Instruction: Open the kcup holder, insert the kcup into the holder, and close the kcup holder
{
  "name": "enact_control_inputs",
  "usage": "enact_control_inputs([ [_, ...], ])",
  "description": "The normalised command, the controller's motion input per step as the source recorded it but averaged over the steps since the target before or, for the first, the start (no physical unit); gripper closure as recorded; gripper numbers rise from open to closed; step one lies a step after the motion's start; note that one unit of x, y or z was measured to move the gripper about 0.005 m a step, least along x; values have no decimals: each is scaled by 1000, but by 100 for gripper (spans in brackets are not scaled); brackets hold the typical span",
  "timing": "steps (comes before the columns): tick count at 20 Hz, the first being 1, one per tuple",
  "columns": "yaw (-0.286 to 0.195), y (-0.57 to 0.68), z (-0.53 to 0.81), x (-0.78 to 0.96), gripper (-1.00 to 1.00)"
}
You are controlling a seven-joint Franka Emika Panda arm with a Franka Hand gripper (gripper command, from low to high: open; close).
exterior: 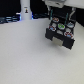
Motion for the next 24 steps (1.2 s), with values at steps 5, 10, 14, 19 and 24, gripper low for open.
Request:
enact_control_inputs([
  [5,13,-263,15,705,-100],
  [10,32,-8,8,367,-100],
  [14,76,-5,-142,580,-100],
  [19,67,92,-163,548,-100],
  [24,90,221,-216,109,-100],
])
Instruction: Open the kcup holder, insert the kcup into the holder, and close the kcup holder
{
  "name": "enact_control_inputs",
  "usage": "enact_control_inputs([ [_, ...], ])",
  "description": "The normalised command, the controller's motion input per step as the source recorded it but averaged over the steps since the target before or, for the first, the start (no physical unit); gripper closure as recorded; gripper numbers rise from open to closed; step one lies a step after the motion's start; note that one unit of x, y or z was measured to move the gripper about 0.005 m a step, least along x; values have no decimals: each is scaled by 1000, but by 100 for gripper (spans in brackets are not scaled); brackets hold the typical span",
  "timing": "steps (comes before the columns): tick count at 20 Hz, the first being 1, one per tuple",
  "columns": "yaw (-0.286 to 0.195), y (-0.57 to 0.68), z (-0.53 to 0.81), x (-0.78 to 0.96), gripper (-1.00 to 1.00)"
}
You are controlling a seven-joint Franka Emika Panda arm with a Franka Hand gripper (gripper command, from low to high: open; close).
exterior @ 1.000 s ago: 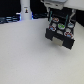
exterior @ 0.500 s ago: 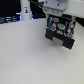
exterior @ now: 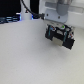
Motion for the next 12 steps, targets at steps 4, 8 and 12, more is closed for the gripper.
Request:
enact_control_inputs([
  [4,132,356,-237,-254,-100],
  [8,166,360,-142,-331,-100],
  [12,164,358,-78,-427,-100],
])
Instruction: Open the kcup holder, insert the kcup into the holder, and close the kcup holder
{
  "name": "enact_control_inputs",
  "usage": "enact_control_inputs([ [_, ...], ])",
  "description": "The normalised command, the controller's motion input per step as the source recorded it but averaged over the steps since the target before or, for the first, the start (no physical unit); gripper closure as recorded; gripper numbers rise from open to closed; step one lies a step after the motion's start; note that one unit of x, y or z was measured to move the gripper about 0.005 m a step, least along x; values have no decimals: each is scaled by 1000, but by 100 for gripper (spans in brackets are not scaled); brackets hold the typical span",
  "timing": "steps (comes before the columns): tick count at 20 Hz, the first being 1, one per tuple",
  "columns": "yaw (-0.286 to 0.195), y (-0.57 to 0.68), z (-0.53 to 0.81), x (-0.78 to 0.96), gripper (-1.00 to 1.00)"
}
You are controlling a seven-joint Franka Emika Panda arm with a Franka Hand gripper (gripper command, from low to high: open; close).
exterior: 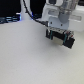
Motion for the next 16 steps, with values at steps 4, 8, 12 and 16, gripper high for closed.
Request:
enact_control_inputs([
  [4,153,387,-12,-460,-100],
  [8,151,397,2,-481,-100],
  [12,164,375,1,-542,-100],
  [16,160,386,0,-553,-100],
])
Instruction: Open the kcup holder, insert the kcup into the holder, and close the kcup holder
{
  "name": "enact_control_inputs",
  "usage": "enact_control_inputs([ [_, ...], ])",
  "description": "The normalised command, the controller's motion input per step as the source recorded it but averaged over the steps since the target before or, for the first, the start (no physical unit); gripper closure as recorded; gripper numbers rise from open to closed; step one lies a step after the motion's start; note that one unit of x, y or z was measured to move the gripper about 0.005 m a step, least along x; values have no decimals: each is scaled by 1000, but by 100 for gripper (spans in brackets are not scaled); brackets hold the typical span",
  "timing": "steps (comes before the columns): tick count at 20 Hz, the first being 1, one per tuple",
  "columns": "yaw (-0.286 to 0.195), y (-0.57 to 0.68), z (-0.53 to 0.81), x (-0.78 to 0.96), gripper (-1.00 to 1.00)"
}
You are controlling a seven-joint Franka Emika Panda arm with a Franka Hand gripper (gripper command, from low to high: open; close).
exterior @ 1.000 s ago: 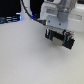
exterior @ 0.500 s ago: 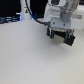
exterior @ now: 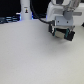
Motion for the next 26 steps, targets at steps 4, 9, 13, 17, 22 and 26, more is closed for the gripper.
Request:
enact_control_inputs([
  [4,148,415,-5,-567,-100],
  [9,141,422,-3,-581,-100],
  [13,151,389,-13,-578,-100],
  [17,142,403,-8,-586,-100],
  [22,100,342,37,-451,-100],
  [26,36,170,362,-64,-100],
])
